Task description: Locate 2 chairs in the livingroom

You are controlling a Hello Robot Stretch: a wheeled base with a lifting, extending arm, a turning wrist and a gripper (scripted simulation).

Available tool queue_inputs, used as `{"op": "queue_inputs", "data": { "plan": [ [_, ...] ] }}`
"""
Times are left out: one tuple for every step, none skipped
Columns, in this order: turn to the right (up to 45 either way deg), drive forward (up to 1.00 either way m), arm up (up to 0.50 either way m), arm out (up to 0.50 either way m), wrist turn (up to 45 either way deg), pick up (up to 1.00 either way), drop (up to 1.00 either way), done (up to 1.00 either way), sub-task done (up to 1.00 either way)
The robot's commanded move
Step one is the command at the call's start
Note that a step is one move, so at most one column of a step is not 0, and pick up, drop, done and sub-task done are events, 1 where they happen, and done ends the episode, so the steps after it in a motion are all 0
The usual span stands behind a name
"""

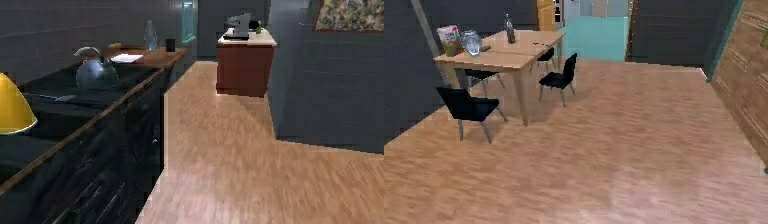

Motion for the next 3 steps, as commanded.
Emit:
{"op": "queue_inputs", "data": {
  "plan": [
    [45.0,0.00,0.00,0.00,0.0,0.00,0.00,0.00,0.00],
    [45.0,0.00,0.00,0.00,0.0,0.00,0.00,0.00,0.00],
    [12.0,0.00,0.00,0.00,0.0,0.00,0.00,0.00,0.00]
  ]
}}
